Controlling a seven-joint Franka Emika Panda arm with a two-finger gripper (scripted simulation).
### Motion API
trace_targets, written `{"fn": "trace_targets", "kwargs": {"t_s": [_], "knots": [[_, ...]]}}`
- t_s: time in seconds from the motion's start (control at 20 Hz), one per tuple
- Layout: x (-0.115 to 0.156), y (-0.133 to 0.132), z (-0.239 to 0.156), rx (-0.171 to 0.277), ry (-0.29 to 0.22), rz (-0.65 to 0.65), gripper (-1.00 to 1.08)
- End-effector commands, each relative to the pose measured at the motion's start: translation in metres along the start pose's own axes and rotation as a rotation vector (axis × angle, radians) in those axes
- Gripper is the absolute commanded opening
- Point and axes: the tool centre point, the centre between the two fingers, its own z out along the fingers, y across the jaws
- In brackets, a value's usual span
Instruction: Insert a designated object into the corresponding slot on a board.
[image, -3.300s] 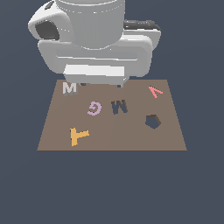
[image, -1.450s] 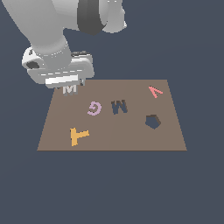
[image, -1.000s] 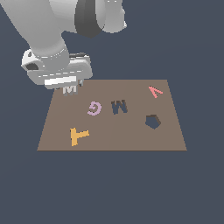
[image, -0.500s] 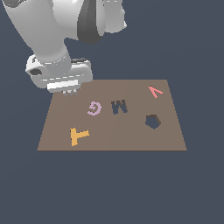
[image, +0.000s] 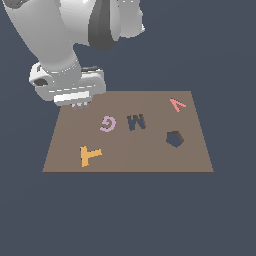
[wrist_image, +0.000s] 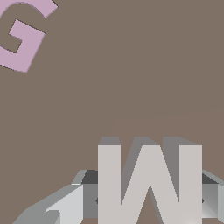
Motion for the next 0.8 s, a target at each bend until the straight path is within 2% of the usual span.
{"fn": "trace_targets", "kwargs": {"t_s": [0.0,0.4,0.75], "knots": [[0.000,0.000,-0.002,0.000,0.000,0.000,-1.00],[0.002,0.001,-0.003,0.001,-0.001,-0.020,-1.00],[0.010,0.006,-0.003,0.001,-0.001,-0.112,-1.00]]}}
